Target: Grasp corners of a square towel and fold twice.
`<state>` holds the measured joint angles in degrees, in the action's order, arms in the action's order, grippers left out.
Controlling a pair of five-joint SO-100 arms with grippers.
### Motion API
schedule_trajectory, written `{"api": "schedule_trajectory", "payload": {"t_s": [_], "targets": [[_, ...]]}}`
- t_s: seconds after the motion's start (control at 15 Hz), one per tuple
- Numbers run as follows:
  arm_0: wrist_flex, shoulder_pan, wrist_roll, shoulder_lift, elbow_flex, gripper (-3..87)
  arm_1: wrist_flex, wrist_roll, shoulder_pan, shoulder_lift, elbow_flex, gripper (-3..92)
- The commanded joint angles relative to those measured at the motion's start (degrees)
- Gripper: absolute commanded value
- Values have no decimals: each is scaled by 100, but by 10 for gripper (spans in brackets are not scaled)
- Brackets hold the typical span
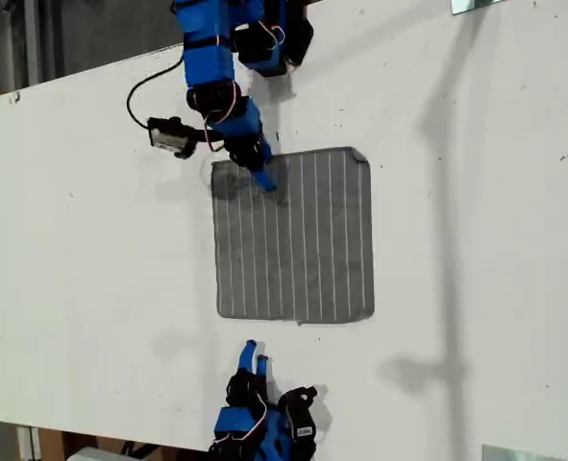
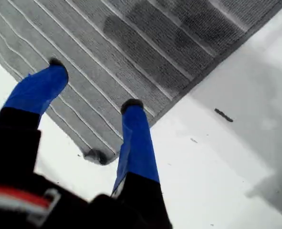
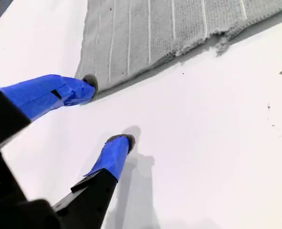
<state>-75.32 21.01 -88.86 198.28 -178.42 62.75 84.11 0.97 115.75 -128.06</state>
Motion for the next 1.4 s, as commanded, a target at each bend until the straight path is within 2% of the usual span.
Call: {"api": "schedule_trajectory", "payload": {"t_s": [0.0, 0.13, 0.33, 0.53, 0.8, 0.93, 1.33], "targets": [[123, -44, 88, 35, -26, 212, 105, 694, -650, -378, 396, 289], [132, -62, 88, 35, -35, 214, 677, 1521, -1301, 1160, -185, 280], [176, -44, 123, 35, -44, 213, 861, 2487, -2566, 132, 387, 285], [167, -70, 105, 35, -44, 213, 123, 3164, -3445, -387, 281, 288], [167, -97, 132, 35, -44, 213, -861, 3305, -3964, -1819, 896, 298], [167, -114, 141, 35, -44, 212, -1213, 3226, -3964, -2145, 905, 299], [185, -149, 167, 35, -44, 211, -1424, 2602, -3445, -2408, 756, 305]]}}
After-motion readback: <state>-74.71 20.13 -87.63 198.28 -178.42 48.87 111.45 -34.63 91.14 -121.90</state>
